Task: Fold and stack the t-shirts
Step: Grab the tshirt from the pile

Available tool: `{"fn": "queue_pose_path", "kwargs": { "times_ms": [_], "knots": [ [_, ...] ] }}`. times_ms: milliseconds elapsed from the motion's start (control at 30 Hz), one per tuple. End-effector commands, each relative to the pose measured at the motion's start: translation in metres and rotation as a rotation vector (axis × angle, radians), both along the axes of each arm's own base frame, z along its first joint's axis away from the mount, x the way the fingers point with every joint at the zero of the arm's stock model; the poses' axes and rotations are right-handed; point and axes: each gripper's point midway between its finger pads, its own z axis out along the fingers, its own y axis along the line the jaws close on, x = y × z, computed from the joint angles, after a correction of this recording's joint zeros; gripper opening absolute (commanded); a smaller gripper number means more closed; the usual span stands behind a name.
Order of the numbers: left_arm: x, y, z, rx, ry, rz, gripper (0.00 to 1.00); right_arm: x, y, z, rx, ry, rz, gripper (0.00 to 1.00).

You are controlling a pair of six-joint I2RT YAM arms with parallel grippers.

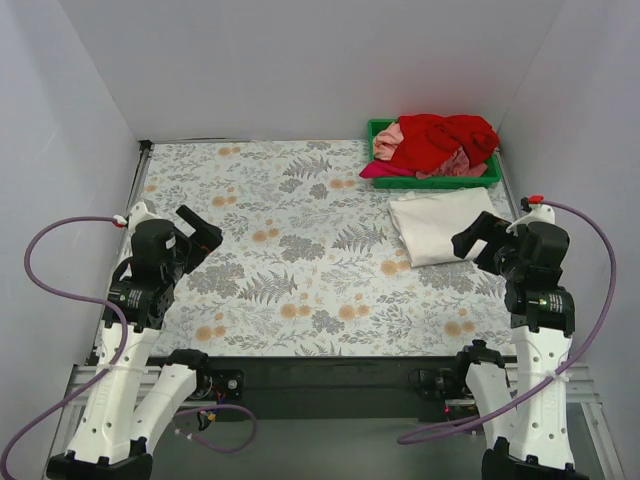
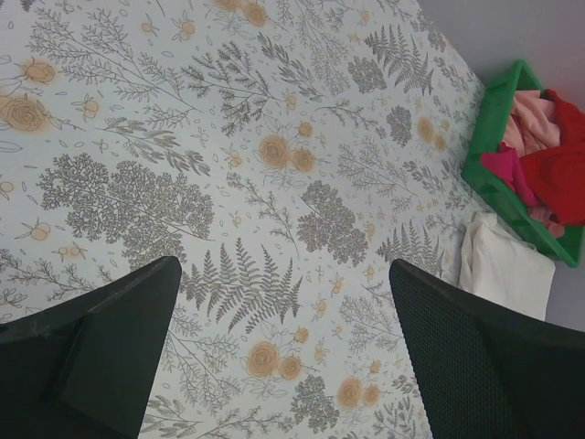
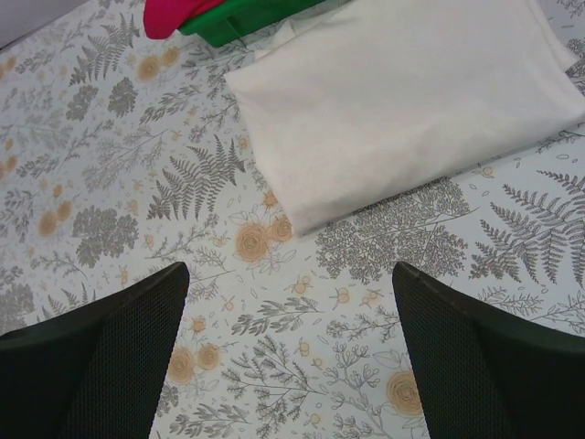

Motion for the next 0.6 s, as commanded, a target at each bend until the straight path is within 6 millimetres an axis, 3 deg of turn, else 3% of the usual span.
{"fn": "queue_pose_path", "kwargs": {
  "times_ms": [0,67,200,233,333,367,433,467,533,567],
  "knots": [
    [0.000,0.009,0.008,0.036,-0.026,0.026,0.98,0.018,0.000,0.044,-0.003,-0.140,0.006,0.98],
    [0.000,0.009,0.010,0.036,-0.037,0.029,0.98,0.026,0.004,0.062,-0.017,-0.215,0.044,0.98],
    [0.004,0.004,0.006,0.022,-0.038,0.007,0.98,0.044,0.032,0.093,0.003,-0.307,0.248,0.98],
    [0.004,0.004,0.006,0.022,-0.038,0.006,0.98,0.043,0.035,0.094,0.007,-0.310,0.261,0.98],
    [0.007,0.004,0.004,0.013,-0.023,0.018,0.98,0.070,0.035,0.101,0.031,-0.272,0.280,0.98],
    [0.008,0.002,0.003,0.001,-0.019,0.021,0.98,0.087,0.032,0.091,0.045,-0.226,0.277,0.98],
    [0.013,-0.003,0.006,-0.022,-0.038,0.000,0.98,0.106,0.028,0.105,0.038,-0.238,0.267,0.98],
    [0.014,-0.005,0.006,-0.029,-0.044,-0.002,0.98,0.124,0.024,0.092,0.045,-0.193,0.258,0.98],
    [0.017,-0.005,0.006,-0.044,-0.058,0.006,0.98,0.145,0.017,0.104,0.021,-0.211,0.236,0.98],
    [0.018,-0.004,0.007,-0.045,-0.065,0.013,0.98,0.163,0.013,0.089,0.024,-0.166,0.222,0.98]
  ]
}}
